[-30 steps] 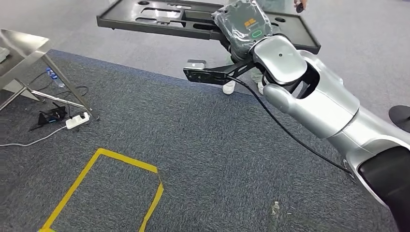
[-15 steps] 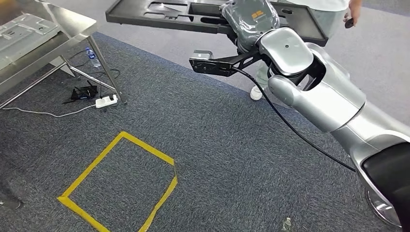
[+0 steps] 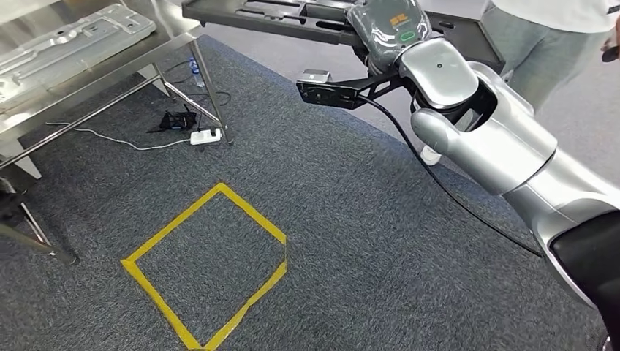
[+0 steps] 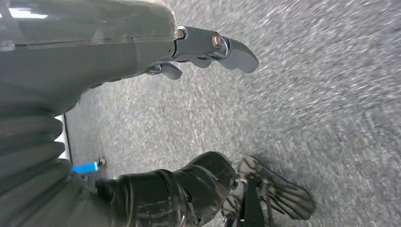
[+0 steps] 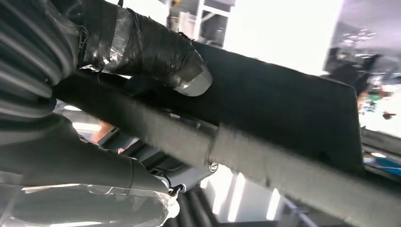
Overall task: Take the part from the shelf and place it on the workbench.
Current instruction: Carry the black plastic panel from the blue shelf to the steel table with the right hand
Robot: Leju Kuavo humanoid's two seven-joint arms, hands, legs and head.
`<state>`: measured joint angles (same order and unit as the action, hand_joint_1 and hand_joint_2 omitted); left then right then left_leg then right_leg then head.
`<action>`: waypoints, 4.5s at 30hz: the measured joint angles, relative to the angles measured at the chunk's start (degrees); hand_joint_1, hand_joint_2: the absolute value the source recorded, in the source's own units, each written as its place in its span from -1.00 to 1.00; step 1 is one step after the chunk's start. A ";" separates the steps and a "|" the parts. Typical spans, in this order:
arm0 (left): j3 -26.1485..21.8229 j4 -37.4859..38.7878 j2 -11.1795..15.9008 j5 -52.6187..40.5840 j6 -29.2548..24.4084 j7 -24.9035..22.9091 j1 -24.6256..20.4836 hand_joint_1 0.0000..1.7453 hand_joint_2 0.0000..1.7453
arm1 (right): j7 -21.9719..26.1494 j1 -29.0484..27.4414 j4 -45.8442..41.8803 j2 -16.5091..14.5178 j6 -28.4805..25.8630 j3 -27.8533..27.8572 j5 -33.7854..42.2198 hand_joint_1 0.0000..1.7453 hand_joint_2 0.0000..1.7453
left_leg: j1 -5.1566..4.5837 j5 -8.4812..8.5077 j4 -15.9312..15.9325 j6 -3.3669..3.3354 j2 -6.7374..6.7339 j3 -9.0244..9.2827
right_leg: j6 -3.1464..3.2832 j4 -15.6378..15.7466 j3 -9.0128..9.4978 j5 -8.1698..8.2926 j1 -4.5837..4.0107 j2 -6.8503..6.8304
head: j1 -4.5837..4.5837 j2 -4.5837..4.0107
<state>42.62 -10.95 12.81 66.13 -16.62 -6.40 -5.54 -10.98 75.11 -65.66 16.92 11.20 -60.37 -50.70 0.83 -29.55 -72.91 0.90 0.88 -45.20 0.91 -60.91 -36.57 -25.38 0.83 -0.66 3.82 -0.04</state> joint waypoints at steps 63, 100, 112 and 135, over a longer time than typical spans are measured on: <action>0.00 -0.02 -0.13 -0.68 -1.44 -0.30 -0.11 -1.00 1.00 | 0.72 -0.30 2.69 -1.26 -2.42 -0.92 0.21 1.00 1.00 | -0.20 -0.98 -0.97 0.24 -0.48 1.36 | -0.02 2.56 1.23 1.01 -0.06 0.65 | -0.65 0.00; 1.29 0.00 0.51 -3.34 -4.78 -0.78 -0.46 -1.00 1.00 | 0.84 -0.62 4.46 -3.76 -3.27 -0.92 -0.66 1.00 1.00 | -0.36 5.91 14.91 -1.17 -0.29 8.58 | -1.97 3.36 2.41 0.39 -0.23 0.22 | -0.79 0.00; 1.31 0.03 0.94 -3.08 -4.16 -0.56 -0.60 -1.00 1.00 | 1.38 -1.45 6.07 -4.86 -4.05 -1.18 -1.73 1.00 1.00 | 1.99 5.17 16.43 -0.17 0.06 11.16 | -4.50 -2.83 -1.36 -0.24 1.56 0.79 | -1.39 0.00; 1.33 0.04 1.84 -2.70 -4.44 -0.55 -0.56 -1.00 1.00 | 0.40 -1.36 7.29 -5.27 -5.38 -1.16 -3.15 1.00 1.00 | 1.91 5.46 19.94 -1.02 -0.51 14.16 | -2.49 -3.44 -1.63 -2.39 0.11 1.43 | -1.48 0.00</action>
<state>43.95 -10.91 14.65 63.43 -21.06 -6.95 -6.09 -10.58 73.75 -58.37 11.65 5.82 -61.53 -53.84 2.74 -24.09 -52.97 -0.12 0.37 -31.04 -1.58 -64.35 -38.20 -27.77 0.94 0.76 2.34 -0.04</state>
